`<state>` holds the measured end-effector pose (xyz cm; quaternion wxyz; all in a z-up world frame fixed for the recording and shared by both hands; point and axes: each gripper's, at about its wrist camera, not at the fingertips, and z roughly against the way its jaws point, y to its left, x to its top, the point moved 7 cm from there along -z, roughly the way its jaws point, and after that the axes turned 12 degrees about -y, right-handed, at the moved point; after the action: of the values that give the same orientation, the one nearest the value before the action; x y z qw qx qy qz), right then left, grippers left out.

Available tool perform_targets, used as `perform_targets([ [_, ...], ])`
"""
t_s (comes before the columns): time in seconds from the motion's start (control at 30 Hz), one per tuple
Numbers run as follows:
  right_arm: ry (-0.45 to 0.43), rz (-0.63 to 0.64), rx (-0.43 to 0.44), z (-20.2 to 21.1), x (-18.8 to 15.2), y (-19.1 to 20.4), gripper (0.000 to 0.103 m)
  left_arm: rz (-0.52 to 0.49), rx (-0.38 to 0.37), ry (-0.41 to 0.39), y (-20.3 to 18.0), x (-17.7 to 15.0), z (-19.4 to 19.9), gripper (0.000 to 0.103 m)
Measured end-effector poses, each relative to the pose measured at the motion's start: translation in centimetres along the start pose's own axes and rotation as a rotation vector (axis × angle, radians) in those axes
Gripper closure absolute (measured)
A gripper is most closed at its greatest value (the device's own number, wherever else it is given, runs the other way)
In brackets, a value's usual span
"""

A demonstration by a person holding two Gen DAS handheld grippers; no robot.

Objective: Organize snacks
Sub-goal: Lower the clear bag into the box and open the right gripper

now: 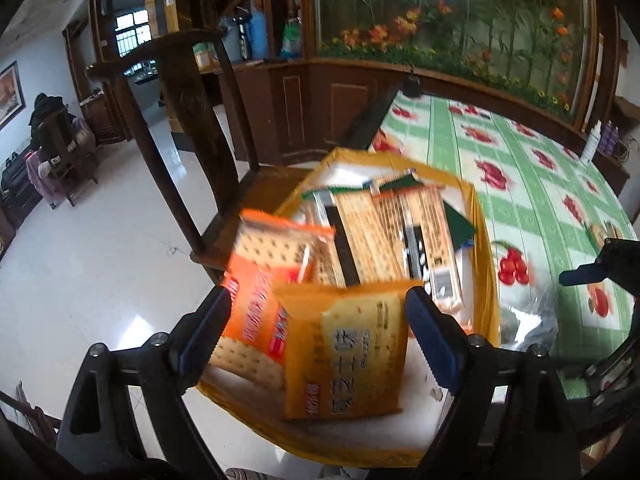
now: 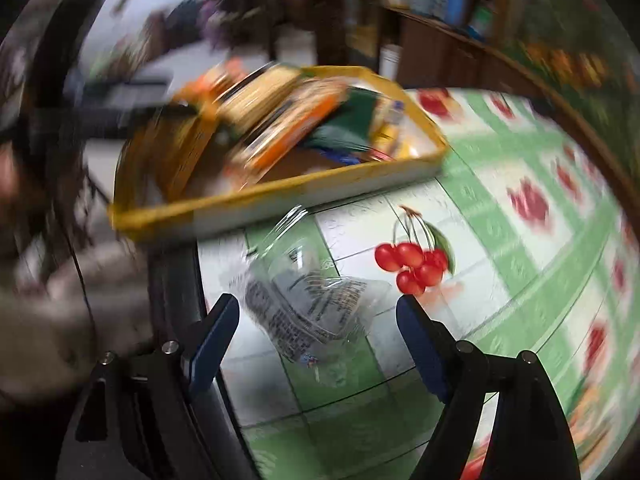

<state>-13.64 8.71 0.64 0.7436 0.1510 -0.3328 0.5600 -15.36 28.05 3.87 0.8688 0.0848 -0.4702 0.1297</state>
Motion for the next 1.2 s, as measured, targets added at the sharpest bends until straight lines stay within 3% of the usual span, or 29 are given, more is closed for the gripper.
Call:
perform_targets([
  [0.07,0.026,0.123,-0.031,-0.7,0.4,0.6,0.022,0.028,-0.007,-0.009,0.3,0.6,0.3,0.014],
  [0.27,0.157,0.377,0.026,-3.6,-0.6,2.6,0.022,0.055,0.006,-0.016,1.1,1.2,0.2,0.014],
  [0.33,0.147,0.302,0.066,-4.0,-0.3,1.8,0.025,0.073,0.005,-0.001,1.3,1.0,-0.2,0.014],
  [0.37,0.161,0.254,0.075,-4.3,-0.4,1.2,0.031,0.082,0.007,0.008,1.5,0.8,-0.5,0.014],
  [0.4,0.165,0.153,0.098,-4.5,-0.4,0.2,0.043,0.088,0.006,0.014,1.6,0.7,-0.7,0.014],
  [0.43,0.168,0.083,0.109,-4.6,-0.5,-0.6,0.048,0.094,0.005,0.019,1.7,0.7,-0.9,0.014],
  [0.67,0.079,-0.255,0.190,-2.9,-1.7,-4.2,0.055,0.107,-0.008,0.008,1.9,1.0,-1.1,0.014],
  [0.97,-0.073,-0.420,0.242,-1.1,0.1,-5.4,0.057,0.117,-0.027,0.001,2.0,1.2,-0.7,0.014],
  [1.2,-0.253,-0.427,0.360,0.3,7.8,-3.3,0.056,0.134,0.019,-0.020,3.5,1.5,-0.3,0.014],
])
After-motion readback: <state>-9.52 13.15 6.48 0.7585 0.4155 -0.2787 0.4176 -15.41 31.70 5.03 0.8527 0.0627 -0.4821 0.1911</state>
